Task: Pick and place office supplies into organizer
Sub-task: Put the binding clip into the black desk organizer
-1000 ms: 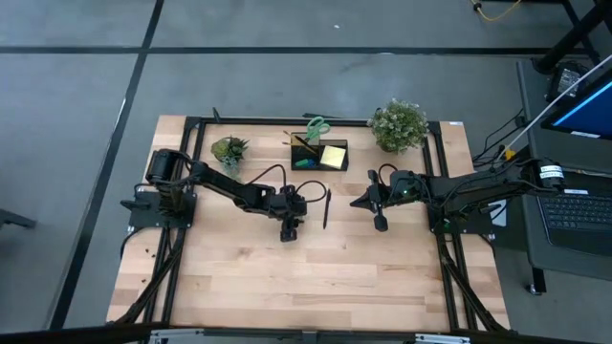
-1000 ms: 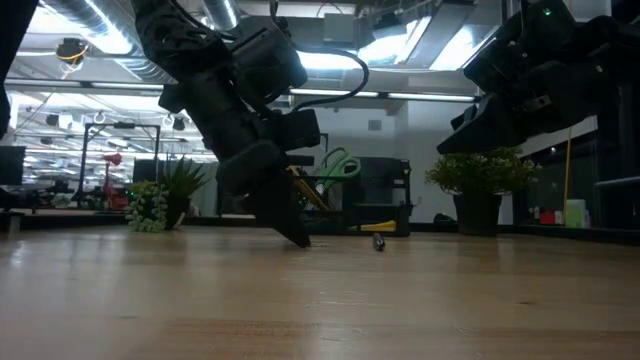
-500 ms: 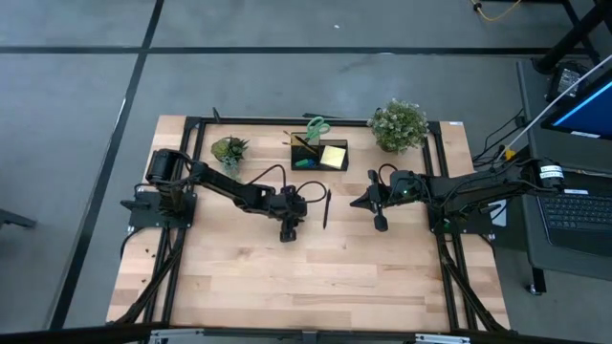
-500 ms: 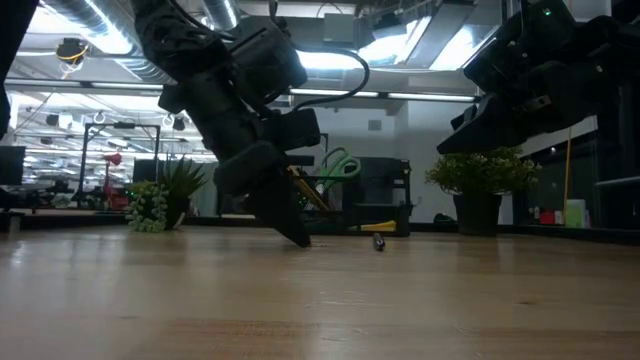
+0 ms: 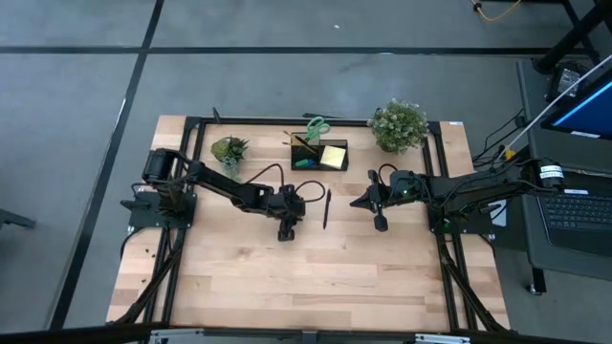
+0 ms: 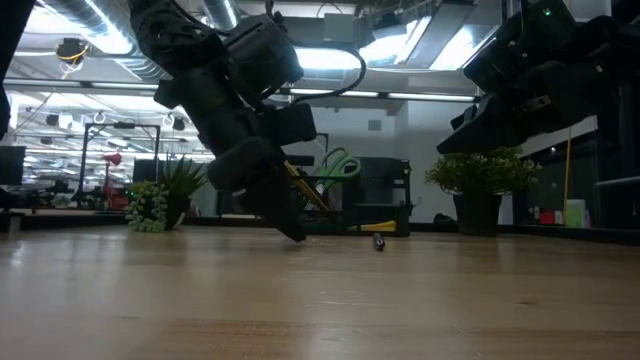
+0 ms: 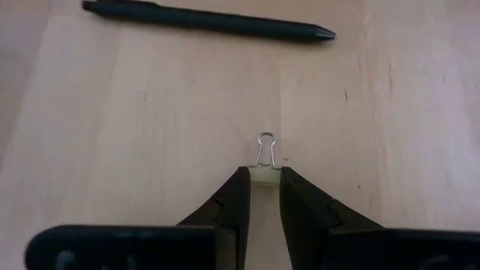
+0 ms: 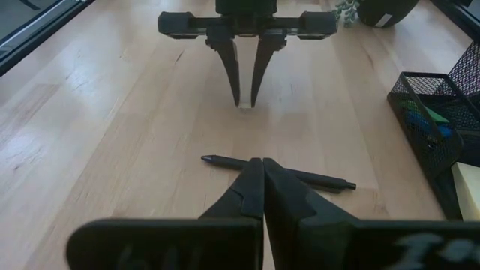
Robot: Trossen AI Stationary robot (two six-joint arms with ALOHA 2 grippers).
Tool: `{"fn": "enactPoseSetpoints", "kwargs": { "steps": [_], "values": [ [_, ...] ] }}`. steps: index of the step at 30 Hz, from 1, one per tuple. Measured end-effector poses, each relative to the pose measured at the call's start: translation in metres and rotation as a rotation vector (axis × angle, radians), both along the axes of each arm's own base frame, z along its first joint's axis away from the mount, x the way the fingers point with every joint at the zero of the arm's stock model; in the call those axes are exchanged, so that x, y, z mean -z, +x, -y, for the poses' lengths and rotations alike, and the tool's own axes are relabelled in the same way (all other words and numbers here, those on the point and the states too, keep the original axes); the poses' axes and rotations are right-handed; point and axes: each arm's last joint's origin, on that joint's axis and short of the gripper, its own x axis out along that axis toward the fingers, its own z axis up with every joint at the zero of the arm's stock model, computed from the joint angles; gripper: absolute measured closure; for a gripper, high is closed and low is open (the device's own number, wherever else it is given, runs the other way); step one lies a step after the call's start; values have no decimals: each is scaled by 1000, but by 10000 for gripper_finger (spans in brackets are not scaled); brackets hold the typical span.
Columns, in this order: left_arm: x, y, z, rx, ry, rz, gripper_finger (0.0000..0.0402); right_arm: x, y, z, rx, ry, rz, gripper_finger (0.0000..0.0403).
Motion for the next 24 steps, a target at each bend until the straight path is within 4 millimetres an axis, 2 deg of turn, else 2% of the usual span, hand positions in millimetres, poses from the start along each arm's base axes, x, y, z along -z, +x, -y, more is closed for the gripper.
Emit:
{"fn": "enactPoseSetpoints", "kwargs": {
  "steps": [8,12,18,24],
  "values": [
    [-14,1,-6,-61,105,59,346,0,0,0,0,0,0,397],
    [-31,6,-15,-92,173,108,346,0,0,0,0,0,1,397],
    [-55,14,-44,-206,285,166,345,0,0,0,0,0,3,397],
    [-62,13,-81,-272,335,157,345,0,0,0,0,0,2,397]
  ]
}}
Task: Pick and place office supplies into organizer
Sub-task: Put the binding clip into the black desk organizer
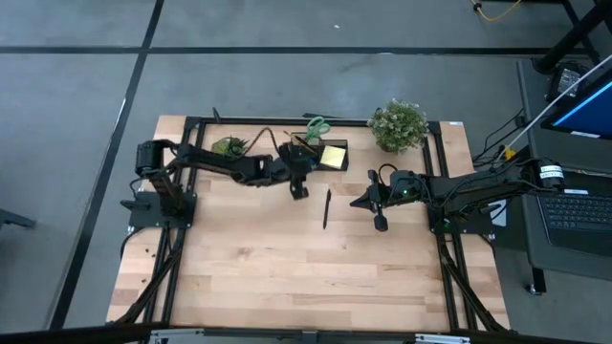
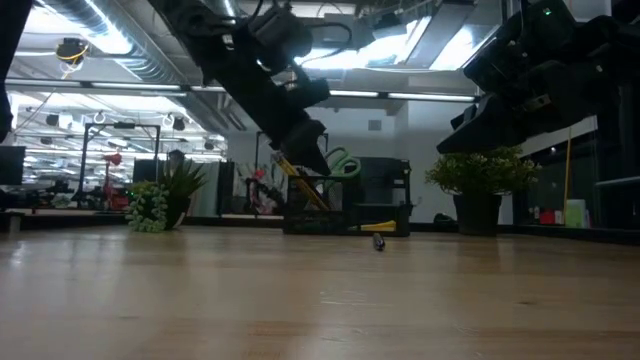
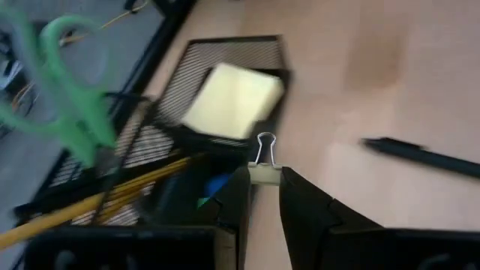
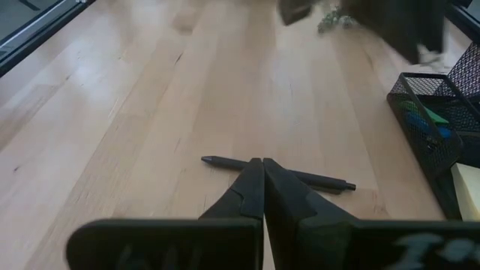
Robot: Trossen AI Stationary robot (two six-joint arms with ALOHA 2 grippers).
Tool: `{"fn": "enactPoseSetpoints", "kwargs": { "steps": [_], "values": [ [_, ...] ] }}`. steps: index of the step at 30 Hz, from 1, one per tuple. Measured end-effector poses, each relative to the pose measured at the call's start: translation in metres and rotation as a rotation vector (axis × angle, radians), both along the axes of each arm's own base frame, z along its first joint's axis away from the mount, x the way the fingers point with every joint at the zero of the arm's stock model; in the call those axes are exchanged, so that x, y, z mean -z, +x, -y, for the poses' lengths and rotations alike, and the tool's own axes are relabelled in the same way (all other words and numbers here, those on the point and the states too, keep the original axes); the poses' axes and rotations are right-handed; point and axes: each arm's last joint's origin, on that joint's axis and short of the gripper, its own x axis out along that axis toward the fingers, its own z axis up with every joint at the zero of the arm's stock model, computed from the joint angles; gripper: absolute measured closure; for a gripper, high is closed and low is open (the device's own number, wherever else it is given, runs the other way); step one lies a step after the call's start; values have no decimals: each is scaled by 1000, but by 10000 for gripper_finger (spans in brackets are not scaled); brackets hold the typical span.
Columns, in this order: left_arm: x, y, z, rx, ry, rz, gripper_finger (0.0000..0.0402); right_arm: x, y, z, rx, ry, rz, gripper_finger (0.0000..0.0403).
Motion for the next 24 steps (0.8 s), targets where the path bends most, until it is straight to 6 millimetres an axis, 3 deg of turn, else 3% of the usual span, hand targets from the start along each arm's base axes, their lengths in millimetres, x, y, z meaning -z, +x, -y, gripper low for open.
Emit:
{"fn": "enactPoseSetpoints", "kwargs": {
  "steps": [9,19,24],
  "values": [
    [1,-8,-35,0,-90,14,345,0,0,0,-1,-1,-2,397],
    [3,-9,-41,5,-60,-8,345,0,0,0,-1,-2,-2,397],
    [18,-7,-44,-8,-66,-54,345,0,0,0,-1,-3,-2,397]
  ]
}}
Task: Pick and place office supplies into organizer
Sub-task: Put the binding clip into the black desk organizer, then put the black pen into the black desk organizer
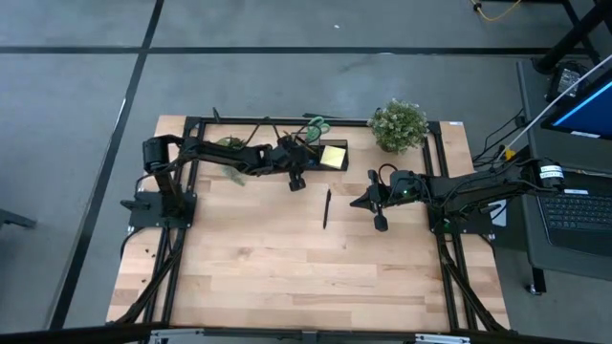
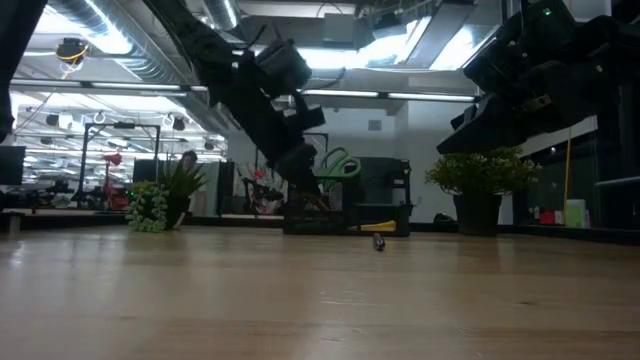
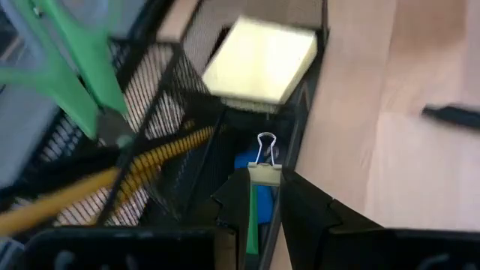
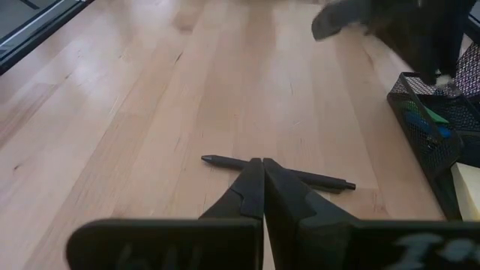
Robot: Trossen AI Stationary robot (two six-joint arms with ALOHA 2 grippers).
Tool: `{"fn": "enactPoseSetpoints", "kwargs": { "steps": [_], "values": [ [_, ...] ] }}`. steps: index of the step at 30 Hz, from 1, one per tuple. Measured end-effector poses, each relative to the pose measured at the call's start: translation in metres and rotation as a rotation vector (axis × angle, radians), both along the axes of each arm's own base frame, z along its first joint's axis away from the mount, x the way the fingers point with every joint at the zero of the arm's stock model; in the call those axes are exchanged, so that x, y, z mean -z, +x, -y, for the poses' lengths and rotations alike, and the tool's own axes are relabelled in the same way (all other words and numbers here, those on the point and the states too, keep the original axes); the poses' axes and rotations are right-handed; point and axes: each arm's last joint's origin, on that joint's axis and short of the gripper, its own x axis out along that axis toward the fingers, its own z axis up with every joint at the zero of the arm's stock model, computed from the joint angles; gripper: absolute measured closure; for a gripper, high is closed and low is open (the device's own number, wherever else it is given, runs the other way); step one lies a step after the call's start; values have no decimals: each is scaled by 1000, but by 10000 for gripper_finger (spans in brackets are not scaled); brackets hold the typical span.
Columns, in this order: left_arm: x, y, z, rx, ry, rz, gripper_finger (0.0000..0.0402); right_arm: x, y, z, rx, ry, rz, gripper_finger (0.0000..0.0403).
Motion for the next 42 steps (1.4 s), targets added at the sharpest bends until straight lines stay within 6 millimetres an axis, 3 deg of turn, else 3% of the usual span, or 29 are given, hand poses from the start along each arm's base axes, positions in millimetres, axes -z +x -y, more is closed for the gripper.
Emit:
{"fn": "enactPoseSetpoints", "kwargs": {
  "steps": [4,22,30,38,42],
  "values": [
    [12,1,-4,-27,10,-40,345,0,0,0,0,0,0,397],
    [18,-1,-13,-49,2,-56,344,0,0,0,0,0,0,397],
    [18,-1,-12,-49,1,-56,316,0,0,0,0,0,0,397],
    [14,2,-11,-38,12,-6,291,0,0,0,1,0,0,397],
    [-3,7,-4,14,58,21,293,0,0,0,1,1,0,397]
  ]
}}
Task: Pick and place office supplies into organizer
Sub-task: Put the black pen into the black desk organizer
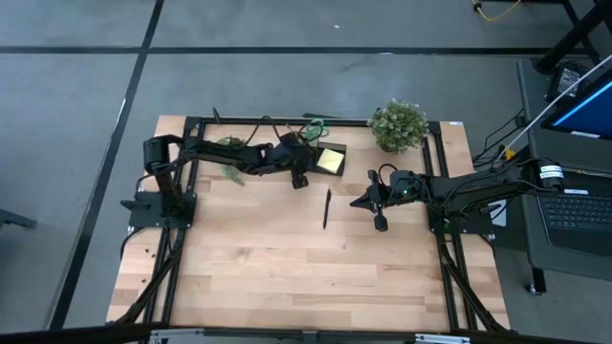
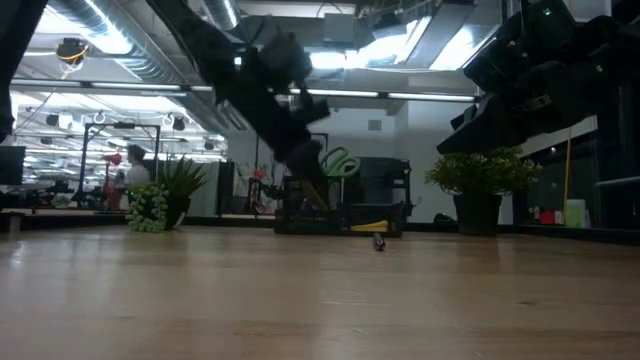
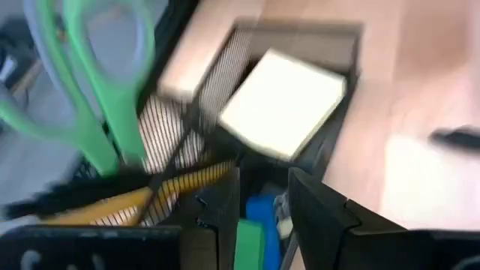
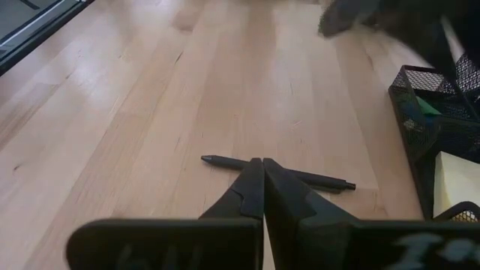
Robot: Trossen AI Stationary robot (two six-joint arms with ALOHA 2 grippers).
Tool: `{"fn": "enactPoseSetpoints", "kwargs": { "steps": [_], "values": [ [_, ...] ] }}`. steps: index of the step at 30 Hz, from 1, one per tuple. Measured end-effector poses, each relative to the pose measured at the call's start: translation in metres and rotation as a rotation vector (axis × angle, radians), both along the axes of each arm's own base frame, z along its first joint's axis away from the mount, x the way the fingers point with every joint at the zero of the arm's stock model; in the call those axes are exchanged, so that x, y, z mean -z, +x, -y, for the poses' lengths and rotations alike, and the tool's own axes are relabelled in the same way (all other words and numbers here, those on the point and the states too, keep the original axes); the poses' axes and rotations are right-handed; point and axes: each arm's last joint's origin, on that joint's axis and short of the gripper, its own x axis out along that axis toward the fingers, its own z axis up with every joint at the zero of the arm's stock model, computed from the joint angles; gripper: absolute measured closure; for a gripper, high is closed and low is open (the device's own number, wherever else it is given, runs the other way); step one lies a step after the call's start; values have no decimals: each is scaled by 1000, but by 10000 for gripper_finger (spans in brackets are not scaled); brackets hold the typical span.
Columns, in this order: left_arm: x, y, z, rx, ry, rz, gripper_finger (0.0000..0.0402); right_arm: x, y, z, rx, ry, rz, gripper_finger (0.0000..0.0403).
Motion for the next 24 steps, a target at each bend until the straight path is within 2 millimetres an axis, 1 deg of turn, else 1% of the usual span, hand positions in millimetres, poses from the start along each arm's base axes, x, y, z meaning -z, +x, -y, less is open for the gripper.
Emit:
{"fn": "enactPoseSetpoints", "kwargs": {
  "steps": [3,7,10,13,15,18,21,24],
  "values": [
    [-21,6,9,49,43,49,299,0,0,0,0,1,1,397],
    [-50,5,28,125,96,85,310,-1,1,0,4,9,14,397],
    [-69,-1,44,189,97,117,325,-5,3,0,10,22,30,397],
    [-85,-12,57,289,66,169,348,-15,8,0,7,18,63,397],
    [-95,-20,63,319,54,189,368,-22,12,1,5,12,84,397],
    [-100,-33,71,332,53,204,395,-35,18,0,-4,14,116,397],
    [-93,-48,77,330,30,202,399,-48,24,0,15,70,94,397],
    [-84,-64,84,326,5,216,400,-61,31,1,97,170,13,397]
  ]
}}
